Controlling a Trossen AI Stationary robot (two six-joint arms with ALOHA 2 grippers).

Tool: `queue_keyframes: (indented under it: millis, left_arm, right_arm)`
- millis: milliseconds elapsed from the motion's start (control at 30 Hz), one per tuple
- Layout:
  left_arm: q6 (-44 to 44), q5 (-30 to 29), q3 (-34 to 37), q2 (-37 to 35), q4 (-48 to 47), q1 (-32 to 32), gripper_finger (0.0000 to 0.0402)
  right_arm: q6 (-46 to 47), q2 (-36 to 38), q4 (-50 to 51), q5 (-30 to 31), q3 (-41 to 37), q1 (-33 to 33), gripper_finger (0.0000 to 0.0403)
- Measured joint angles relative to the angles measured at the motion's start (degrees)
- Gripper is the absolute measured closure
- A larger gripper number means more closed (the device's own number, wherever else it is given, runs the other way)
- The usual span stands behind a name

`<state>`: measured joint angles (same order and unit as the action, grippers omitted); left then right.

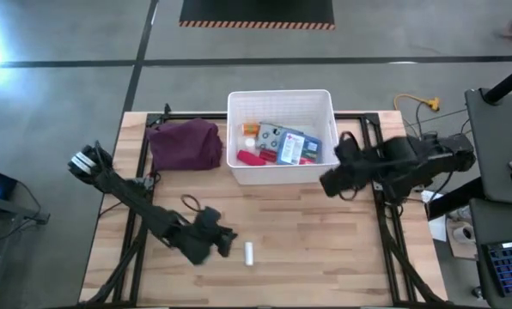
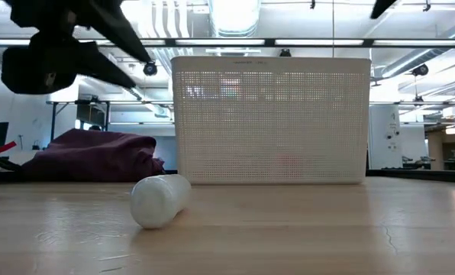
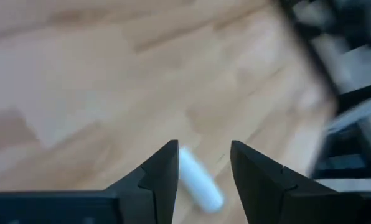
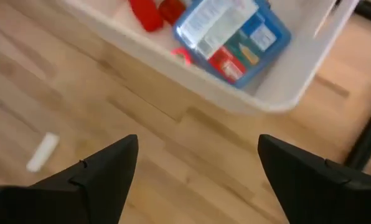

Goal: Pick & place medical supplies in basket/bin
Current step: Put the white bandage into the white bin

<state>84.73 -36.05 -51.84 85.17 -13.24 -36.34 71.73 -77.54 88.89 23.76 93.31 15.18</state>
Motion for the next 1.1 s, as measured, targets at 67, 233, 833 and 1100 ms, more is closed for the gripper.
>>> queue_keyframes:
  millis: [67,233,833,1100]
  left_arm:
    - [3.4,2.8,-8.2,6.3,-9.8,0.3,0.0272]
    - [15.4,8.4,-28.0,22.5,-33.3,2.0,0.0272]
    - [23.7,14.8,-53.5,42.0,-45.2,3.5,0.0272]
    - [23.3,10.2,-57.1,40.2,-51.9,3.0,0.0267]
  right_arm:
    - [3.3,-0.1,1.4,0.2,-1.4,2.5,0.0076]
    - [8.2,-0.3,1.1,-0.6,-5.9,7.7,0.0074]
    - [10.1,0.2,1.0,-2.8,-14.0,17.9,0.0074]
    - [10.4,1.0,1.0,-2.7,-15.3,19.1,0.0074]
